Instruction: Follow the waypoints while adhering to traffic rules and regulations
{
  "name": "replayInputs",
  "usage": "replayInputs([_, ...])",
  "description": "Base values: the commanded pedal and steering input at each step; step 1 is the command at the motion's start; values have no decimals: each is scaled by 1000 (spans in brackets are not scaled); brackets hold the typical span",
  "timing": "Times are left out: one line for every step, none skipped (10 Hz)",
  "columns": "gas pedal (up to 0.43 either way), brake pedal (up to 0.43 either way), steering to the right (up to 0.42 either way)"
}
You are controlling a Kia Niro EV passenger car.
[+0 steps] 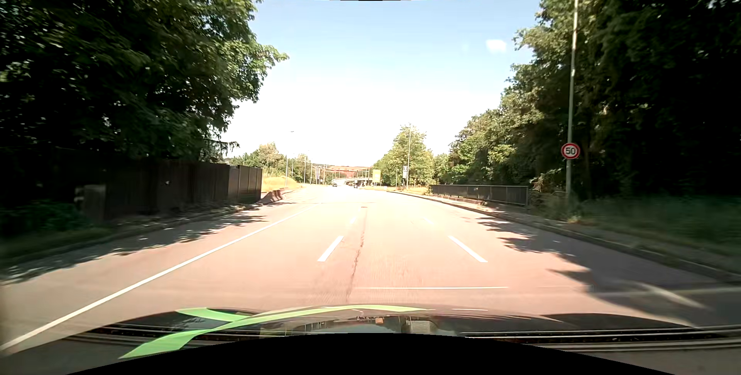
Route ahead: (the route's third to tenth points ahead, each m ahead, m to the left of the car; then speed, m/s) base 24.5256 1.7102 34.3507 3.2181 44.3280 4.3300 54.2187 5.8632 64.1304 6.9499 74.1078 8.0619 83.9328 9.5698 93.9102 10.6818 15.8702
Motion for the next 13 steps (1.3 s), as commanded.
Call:
replayInputs([0,0,-12])
replayInputs([0,0,-12])
replayInputs([0,0,-12])
replayInputs([8,0,-12])
replayInputs([39,0,-13])
replayInputs([59,0,-13])
replayInputs([59,0,-14])
replayInputs([67,0,-14])
replayInputs([67,0,-14])
replayInputs([79,0,-14])
replayInputs([87,0,-14])
replayInputs([87,0,-14])
replayInputs([98,0,-13])
